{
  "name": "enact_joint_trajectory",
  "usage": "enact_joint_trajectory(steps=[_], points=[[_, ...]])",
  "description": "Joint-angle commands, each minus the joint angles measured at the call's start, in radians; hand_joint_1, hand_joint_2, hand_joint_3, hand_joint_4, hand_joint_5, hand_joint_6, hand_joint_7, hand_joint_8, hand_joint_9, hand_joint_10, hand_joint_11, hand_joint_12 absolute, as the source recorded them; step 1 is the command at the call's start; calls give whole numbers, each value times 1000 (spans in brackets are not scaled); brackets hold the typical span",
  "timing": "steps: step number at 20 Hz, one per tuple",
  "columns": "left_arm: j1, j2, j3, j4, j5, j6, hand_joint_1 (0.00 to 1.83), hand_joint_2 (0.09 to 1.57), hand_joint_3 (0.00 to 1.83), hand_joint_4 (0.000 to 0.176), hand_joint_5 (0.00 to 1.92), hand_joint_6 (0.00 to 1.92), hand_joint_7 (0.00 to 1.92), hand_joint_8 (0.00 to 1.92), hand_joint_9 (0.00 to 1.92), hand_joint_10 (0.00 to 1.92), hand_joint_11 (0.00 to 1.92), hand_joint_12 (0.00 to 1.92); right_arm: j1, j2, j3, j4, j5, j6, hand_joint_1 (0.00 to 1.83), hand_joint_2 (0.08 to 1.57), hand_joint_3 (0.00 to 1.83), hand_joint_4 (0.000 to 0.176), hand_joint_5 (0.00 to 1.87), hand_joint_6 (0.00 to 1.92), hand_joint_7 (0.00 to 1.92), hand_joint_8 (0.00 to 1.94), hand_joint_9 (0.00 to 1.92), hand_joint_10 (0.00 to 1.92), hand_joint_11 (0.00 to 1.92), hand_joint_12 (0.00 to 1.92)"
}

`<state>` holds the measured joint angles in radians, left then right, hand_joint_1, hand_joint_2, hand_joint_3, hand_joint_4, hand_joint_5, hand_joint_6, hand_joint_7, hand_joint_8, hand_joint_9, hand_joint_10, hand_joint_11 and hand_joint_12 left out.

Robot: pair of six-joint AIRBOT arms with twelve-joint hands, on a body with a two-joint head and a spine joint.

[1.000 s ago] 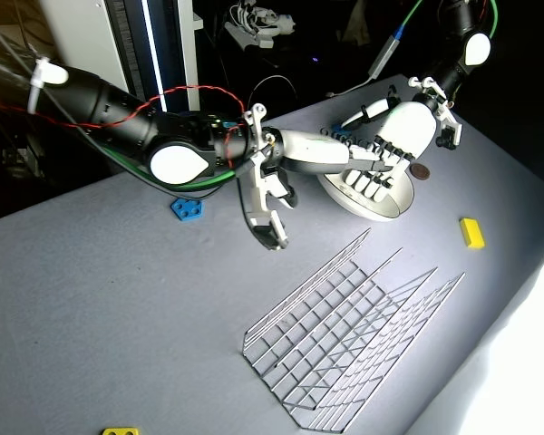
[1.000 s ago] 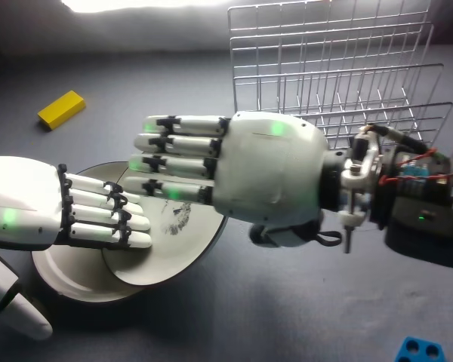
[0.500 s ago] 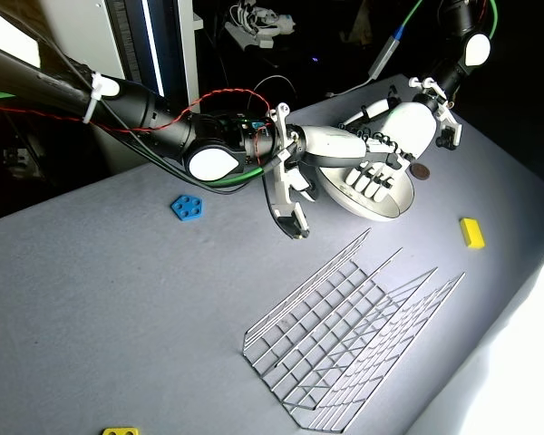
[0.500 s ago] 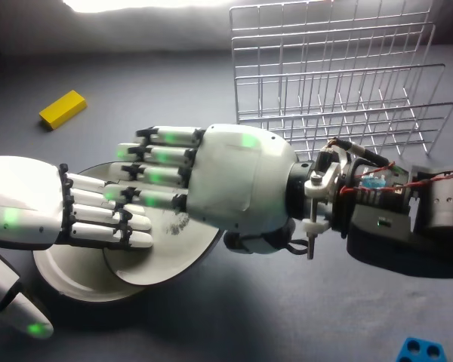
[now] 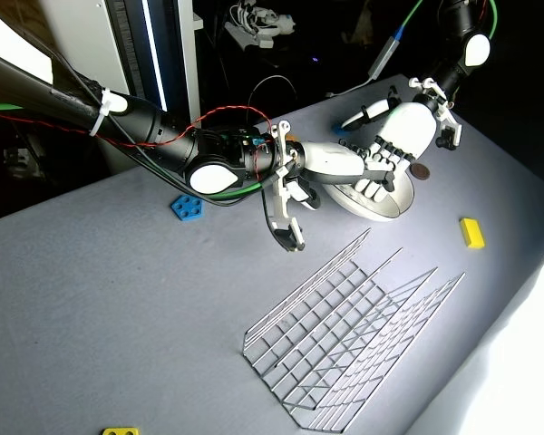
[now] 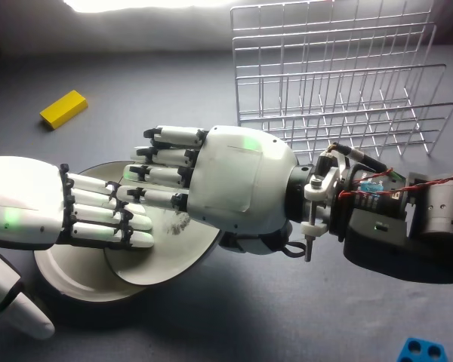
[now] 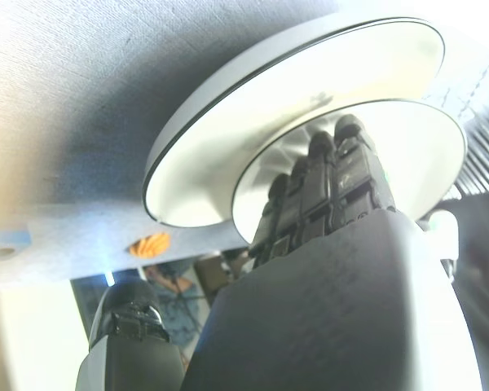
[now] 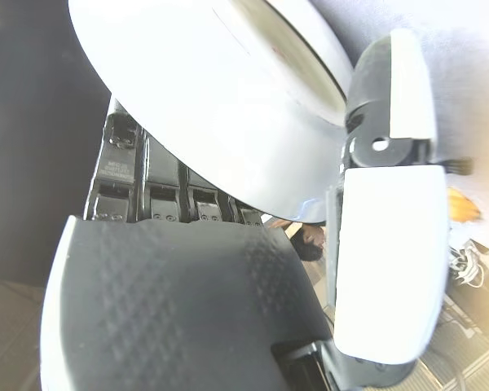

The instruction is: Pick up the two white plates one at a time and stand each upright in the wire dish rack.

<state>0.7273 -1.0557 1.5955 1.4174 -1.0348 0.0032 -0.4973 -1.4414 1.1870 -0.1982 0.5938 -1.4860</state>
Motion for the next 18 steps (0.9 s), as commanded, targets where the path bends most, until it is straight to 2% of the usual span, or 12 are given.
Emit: enact_joint_trajectory(steps=[1, 3, 4, 6, 8, 9, 10, 11, 12, 13, 14, 18], points=[[4, -19, -5, -1, -4, 3, 0, 1018, 3, 0, 3, 1, 2, 1, 0, 0, 4, 2, 7, -2, 1, 1, 125, -4, 1029, 1016, 8, 0, 319, 17, 322, 12, 337, 38, 0, 1137], [4, -19, -4, -5, -4, 3, 0, 1022, 4, 0, 31, 11, 33, 12, 24, 9, 26, 13, 8, -3, 1, 1, 125, -4, 1061, 1012, 1, 0, 405, 32, 410, 24, 406, 50, 0, 1245], [4, -19, -4, -7, -4, 3, 0, 1017, 2, 0, 18, 5, 13, 2, 4, 1, 12, 8, 8, -3, 1, 1, 125, -4, 1072, 1003, 0, 0, 478, 31, 513, 24, 488, 61, 34, 1288], [4, -18, -4, -8, -4, 3, 0, 1015, 1, 0, 16, 3, 6, 0, 2, 1, 17, 11, 8, -3, 1, 1, 126, -4, 1110, 1026, 3, 0, 656, 45, 733, 39, 701, 98, 289, 1233], [5, -18, -2, -8, -4, 3, 0, 1007, 0, 0, 1, 0, 0, 0, 1, 0, 1, 1, 9, -2, 1, 1, 131, -4, 1196, 1057, 2, 0, 876, 40, 947, 29, 925, 85, 588, 1076], [8, -18, -1, -8, -4, 3, 0, 1004, 0, 0, 5, 2, 0, 0, 0, 0, 0, 0, 9, -2, 1, 1, 133, -5, 1226, 1087, 0, 0, 929, 842, 1099, 566, 1045, 68, 730, 1008], [9, -18, -1, -9, -4, 3, 0, 1005, 0, 0, 0, 0, 0, 0, 0, 0, 0, 0, 9, -2, 1, 1, 134, -5, 1226, 1104, 5, 0, 907, 1048, 1089, 765, 1112, 65, 800, 966], [14, -18, -1, -19, -4, 3, 0, 1014, 1, 0, 12, 5, 0, 0, 0, 0, 0, 0, 10, -1, 1, 1, 139, -5, 1227, 1112, 0, 0, 902, 1087, 1080, 823, 1145, 56, 838, 941], [16, -17, -1, -24, -4, 3, 0, 1016, 2, 0, 11, 4, 0, 0, 0, 0, 0, 0, 10, -1, 1, 1, 142, -5, 1352, 1080, 23, 0, 906, 1042, 1082, 793, 1041, 817, 901, 920], [19, -17, -1, -29, -4, 3, 0, 1022, 4, 0, 12, 4, 0, 0, 0, 0, 0, 0, 11, 0, 1, 1, 152, -8, 1378, 1081, 4, 0, 927, 1002, 1080, 796, 1025, 967, 930, 923], [20, -17, -2, -29, -4, 3, 0, 1025, 5, 0, 19, 7, 0, 0, 0, 0, 0, 0, 12, 1, 1, 1, 155, -9, 1386, 1070, 0, 0, 949, 974, 1108, 755, 1047, 946, 958, 915], [14, -7, -11, -47, -17, -3, 0, 1027, 5, 0, 18, 7, 10, 4, 2, 1, 5, 2, 18, 5, 0, 1, 162, -9, 1391, 1059, 0, 0, 977, 926, 1112, 802, 1078, 872, 1000, 887]])
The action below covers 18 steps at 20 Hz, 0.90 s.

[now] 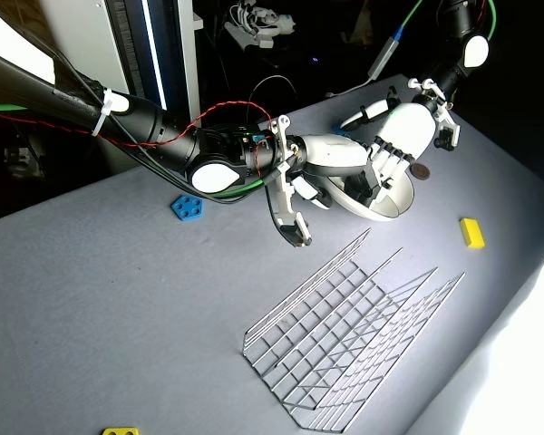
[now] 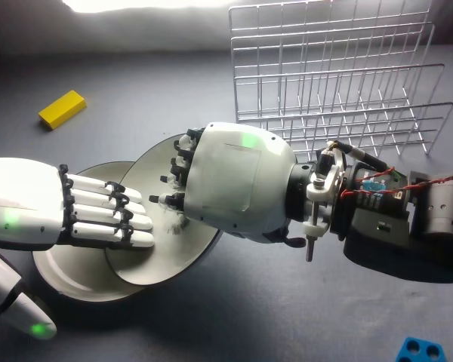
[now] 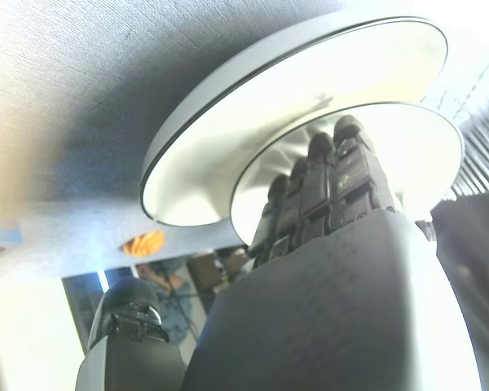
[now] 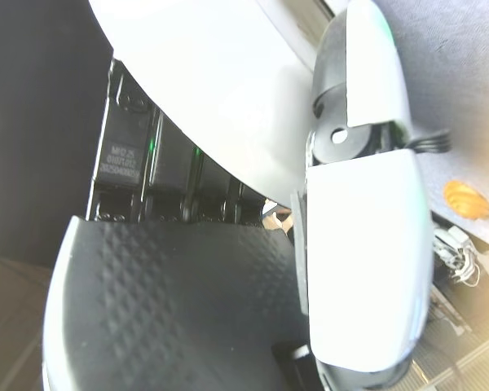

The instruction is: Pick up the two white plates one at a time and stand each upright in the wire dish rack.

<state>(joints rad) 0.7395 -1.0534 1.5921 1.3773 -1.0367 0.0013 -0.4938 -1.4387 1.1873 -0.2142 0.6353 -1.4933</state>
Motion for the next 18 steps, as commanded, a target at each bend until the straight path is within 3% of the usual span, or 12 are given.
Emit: enact_joint_trajectory(steps=[1, 5, 15, 18], points=[[-4, -1, -12, -25, -26, -4, 0, 1029, 5, 0, 19, 7, 9, 3, 0, 0, 0, 0, 19, 6, -2, 17, 121, 0, 1392, 1058, 0, 0, 980, 910, 1115, 800, 1082, 877, 1005, 886], [-68, 58, -43, -85, -30, -4, 0, 1027, 3, 0, 26, 5, 17, 4, 7, 2, 21, 10, 45, 48, -26, 17, 117, 95, 1390, 1064, 1, 0, 969, 937, 1083, 810, 1081, 908, 988, 919], [-176, 270, -206, -92, -32, -28, 0, 1032, 3, 0, 29, 6, 12, 5, 4, 1, 2, 1, 137, 152, -153, -65, 80, 337, 1389, 1065, 0, 0, 976, 943, 1101, 781, 1058, 922, 977, 917], [-176, 318, -238, -95, -33, -35, 0, 1018, 0, 0, 5, 0, 2, 0, 0, 0, 0, 0, 189, 194, -182, -109, 70, 482, 1388, 1067, 0, 0, 971, 953, 1096, 775, 1055, 931, 966, 914]])
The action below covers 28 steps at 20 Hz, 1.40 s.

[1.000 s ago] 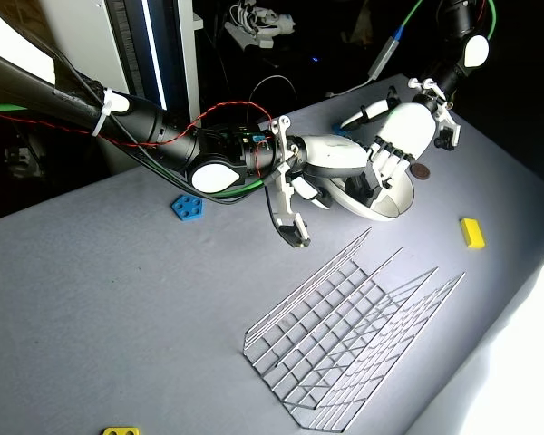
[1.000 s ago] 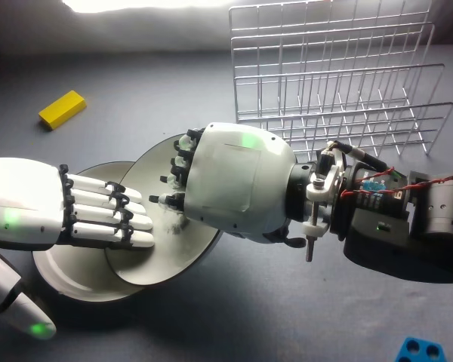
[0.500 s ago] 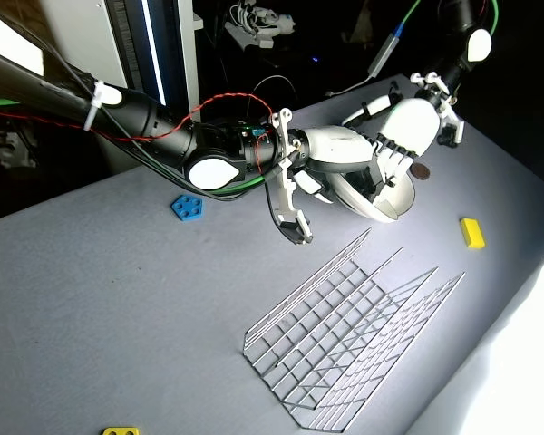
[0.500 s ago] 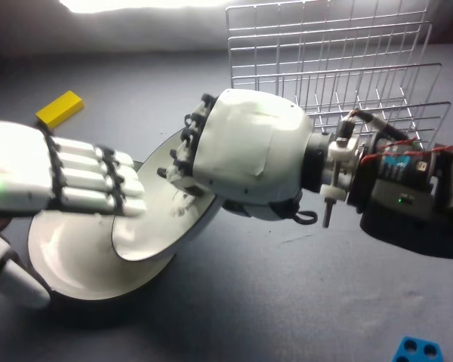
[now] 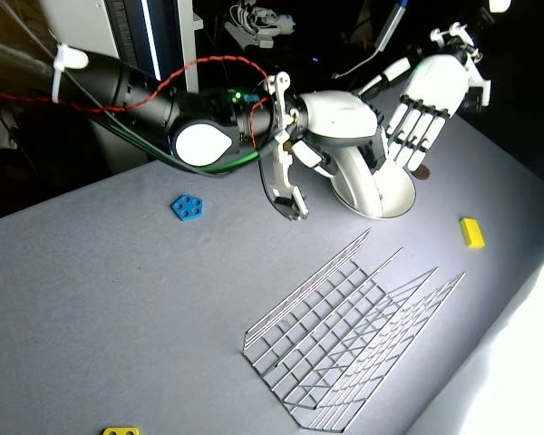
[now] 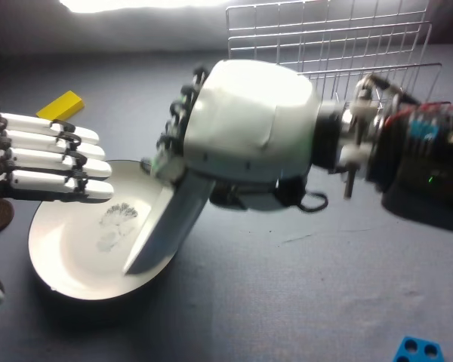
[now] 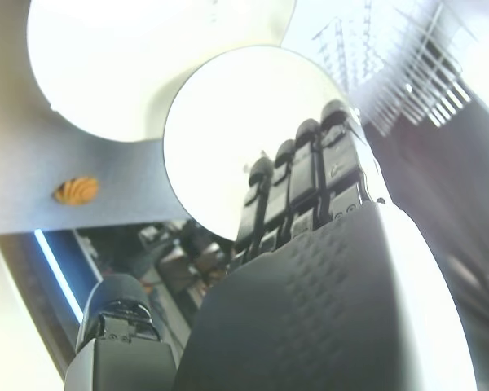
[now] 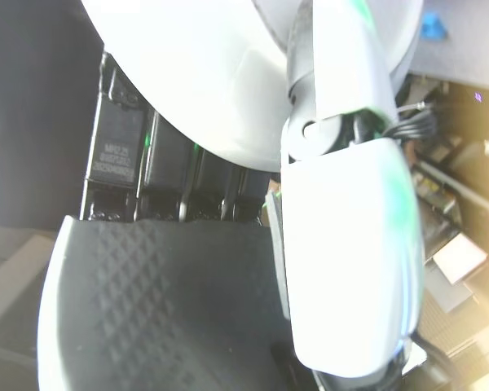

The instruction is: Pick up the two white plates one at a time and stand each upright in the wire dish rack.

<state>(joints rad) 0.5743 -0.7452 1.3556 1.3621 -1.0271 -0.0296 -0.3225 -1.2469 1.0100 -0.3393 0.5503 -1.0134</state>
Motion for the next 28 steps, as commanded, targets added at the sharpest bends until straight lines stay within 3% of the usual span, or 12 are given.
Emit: enact_joint_trajectory(steps=[1, 5, 7, 9, 14, 21, 28], points=[[-11, 18, -4, -84, -42, -8, 0, 1023, 0, 0, 14, 5, 6, 2, 1, 0, 4, 2, 31, 13, -11, 15, 152, 23, 1388, 1067, 0, 0, 975, 953, 1092, 771, 1054, 935, 964, 913], [-3, 48, 4, -95, -51, -13, 0, 1028, 1, 0, 16, 6, 14, 6, 6, 3, 8, 3, 77, 61, -34, 1, 133, 157, 1391, 1056, 0, 0, 1000, 927, 1106, 727, 1093, 884, 1015, 868], [7, 55, 20, -106, -55, -20, 0, 1046, 9, 0, 17, 6, 12, 5, 4, 1, 3, 1, 110, 93, -36, -61, 110, 336, 1386, 1074, 1, 0, 939, 1002, 1072, 790, 1069, 933, 1011, 868], [14, 62, 31, -115, -71, -20, 0, 1033, 1, 0, 18, 6, 9, 3, 1, 1, 0, 0, 136, 117, -40, -78, 109, 443, 1385, 1080, 0, 0, 926, 1023, 1063, 800, 1055, 960, 1002, 881], [48, 80, 58, -114, -88, -30, 0, 1028, 0, 0, 10, 3, 4, 2, 0, 0, 0, 0, 174, 172, -52, -78, 86, 586, 1390, 1062, 0, 0, 975, 947, 1089, 749, 1094, 911, 1009, 891], [67, 102, 64, -114, -88, -35, 0, 1052, 8, 0, 6, 1, 1, 0, 0, 0, 0, 0, 224, 255, -51, -77, 87, 884, 1394, 1050, 0, 0, 996, 885, 1098, 753, 1145, 844, 1029, 887], [79, 96, 69, -103, -88, -35, 0, 1042, 1, 0, 16, 6, 10, 4, 4, 2, 0, 0, 255, 298, -36, -29, 59, 1050, 1385, 1073, 1, 0, 960, 982, 1072, 761, 1058, 974, 986, 924]])
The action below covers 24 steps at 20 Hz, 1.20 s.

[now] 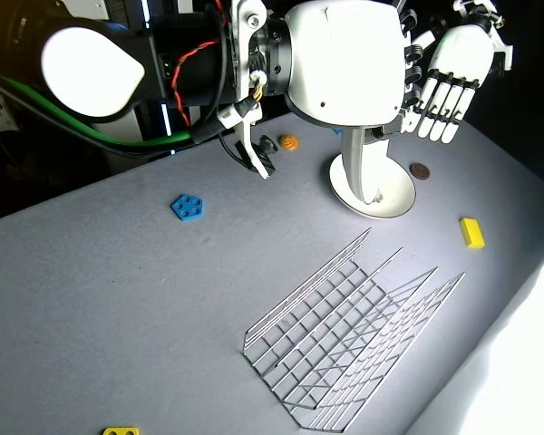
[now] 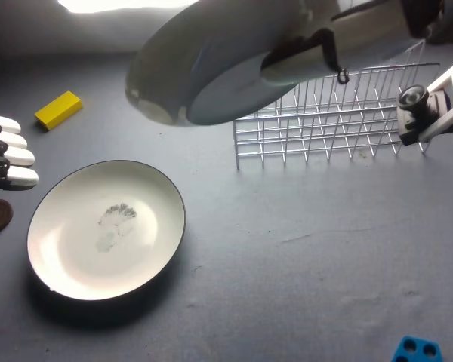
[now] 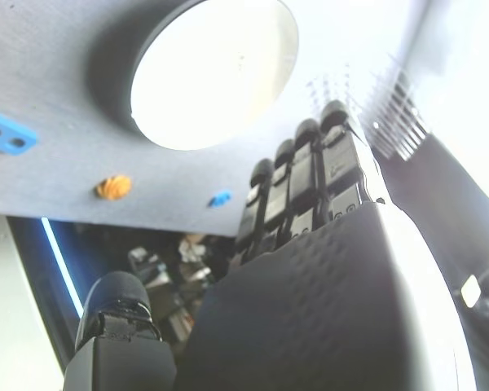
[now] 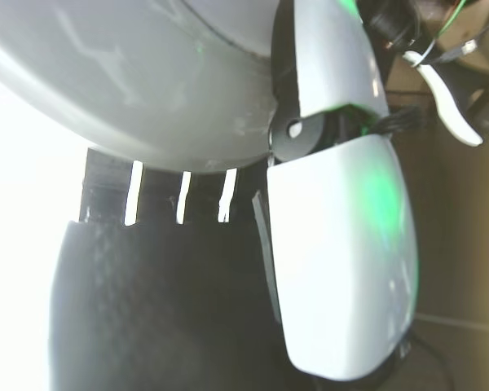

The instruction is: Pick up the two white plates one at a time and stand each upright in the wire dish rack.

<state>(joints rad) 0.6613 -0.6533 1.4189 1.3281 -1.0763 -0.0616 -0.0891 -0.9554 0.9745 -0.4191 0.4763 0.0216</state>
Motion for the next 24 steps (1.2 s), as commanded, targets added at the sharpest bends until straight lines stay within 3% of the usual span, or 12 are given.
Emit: enact_joint_trajectory(steps=[1, 4, 9, 13, 19, 22, 24], points=[[-9, 3, 6, -68, -39, -2, 0, 1040, 0, 0, 2, 0, 1, 0, 0, 0, 0, 0, 28, 10, 6, 51, 127, 38, 1383, 1080, 0, 0, 949, 1006, 1059, 779, 1042, 997, 968, 953], [-8, 2, 8, -52, -39, -2, 0, 1047, 4, 0, 1, 0, 1, 0, 0, 0, 0, 0, 47, 15, 30, 48, 83, 88, 1386, 1073, 0, 0, 954, 977, 1085, 743, 1062, 977, 974, 960], [-16, 0, 10, -52, -39, -3, 0, 1040, 0, 0, 1, 0, 8, 2, 0, 0, 0, 0, 70, 25, 75, -105, 61, 224, 1392, 1053, 0, 0, 994, 908, 1134, 655, 1111, 904, 1033, 884], [-21, -1, 10, -51, -39, -5, 0, 1034, 0, 0, 12, 4, 8, 1, 0, 0, 0, 0, 73, 28, 138, -241, 92, 356, 1387, 1071, 0, 0, 942, 955, 1079, 764, 1091, 960, 1021, 914], [-35, -6, 10, -35, -39, -20, 0, 1045, 2, 0, 17, 6, 18, 7, 5, 2, 0, 0, 84, 27, 204, -246, 43, 477, 1376, 1115, 0, 0, 816, 1127, 985, 932, 1021, 1065, 967, 978], [-34, -10, 9, -27, -39, -20, 0, 1052, 4, 0, 22, 5, 18, 4, 4, 1, 1, 0, 98, 26, 234, -246, -9, 552, 1376, 1115, 1, 0, 823, 1131, 983, 928, 1014, 1075, 955, 998], [-36, -20, 10, -24, -40, -41, 0, 1044, 0, 0, 4, 0, 3, 0, 1, 0, 0, 0, 100, 25, 250, -247, -24, 551, 1384, 1086, 1, 0, 899, 1026, 1038, 835, 1067, 995, 994, 979]])
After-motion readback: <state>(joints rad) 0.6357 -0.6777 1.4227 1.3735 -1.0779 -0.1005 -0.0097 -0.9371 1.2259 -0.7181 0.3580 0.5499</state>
